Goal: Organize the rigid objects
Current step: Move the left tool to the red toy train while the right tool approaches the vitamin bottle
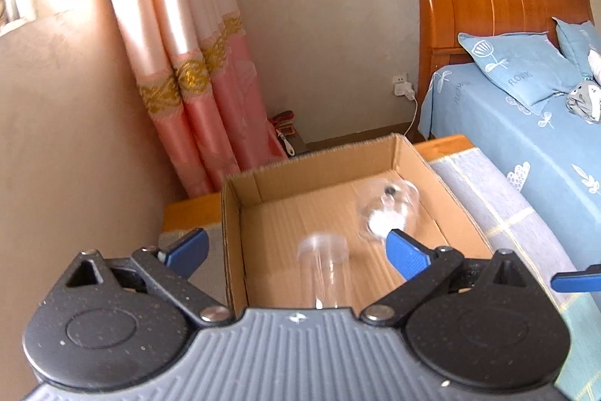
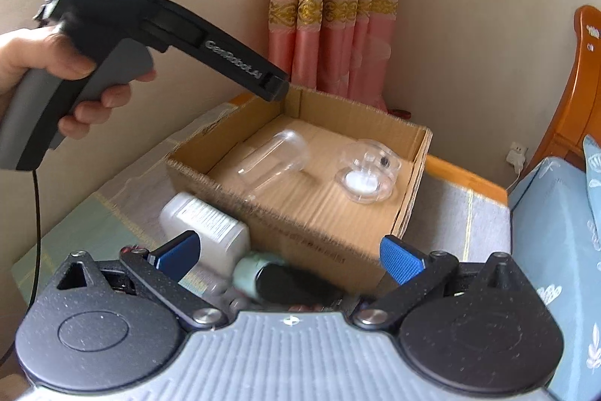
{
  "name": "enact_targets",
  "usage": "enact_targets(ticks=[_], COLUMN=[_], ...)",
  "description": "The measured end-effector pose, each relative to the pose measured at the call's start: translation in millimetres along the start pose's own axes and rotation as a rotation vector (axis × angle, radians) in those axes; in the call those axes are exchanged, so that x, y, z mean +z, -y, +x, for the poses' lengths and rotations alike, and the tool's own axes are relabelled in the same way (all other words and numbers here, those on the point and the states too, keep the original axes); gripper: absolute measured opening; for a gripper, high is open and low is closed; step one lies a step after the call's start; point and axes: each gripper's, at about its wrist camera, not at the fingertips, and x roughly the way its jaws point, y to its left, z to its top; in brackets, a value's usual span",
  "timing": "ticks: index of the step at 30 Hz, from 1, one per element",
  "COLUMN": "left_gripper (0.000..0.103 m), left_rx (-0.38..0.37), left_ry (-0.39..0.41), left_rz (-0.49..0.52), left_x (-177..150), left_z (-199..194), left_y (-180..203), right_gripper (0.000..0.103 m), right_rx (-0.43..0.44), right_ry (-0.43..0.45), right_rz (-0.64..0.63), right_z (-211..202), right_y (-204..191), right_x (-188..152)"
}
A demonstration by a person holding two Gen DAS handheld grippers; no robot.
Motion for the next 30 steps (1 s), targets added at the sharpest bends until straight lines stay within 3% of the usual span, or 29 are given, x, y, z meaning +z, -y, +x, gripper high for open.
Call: enact_targets(ticks=[7, 18, 30], left_gripper=[0.101, 0.101, 0.101], left_rx=[-0.003, 0.041, 0.065], left_ry=[-0.029, -0.1, -0.15], left_rz=[-0.05, -0.141, -0.13], left_x=[-53.0, -137.7, -173.7], left_z=[-19.8, -17.3, -2.3], left_y=[7.9, 7.6, 5.8], right_gripper=[0.103, 0.103, 0.103], right_rx=[0.009, 0.07, -0.004], right_ry=[-0.015, -0.062, -0.096], right_rz=[0.066, 0.153, 0.165], right_z=[-10.6, -2.8, 19.9], right_y=[-8.2, -15.5, -50.9], right_x=[-43.7, -92.3, -118.4])
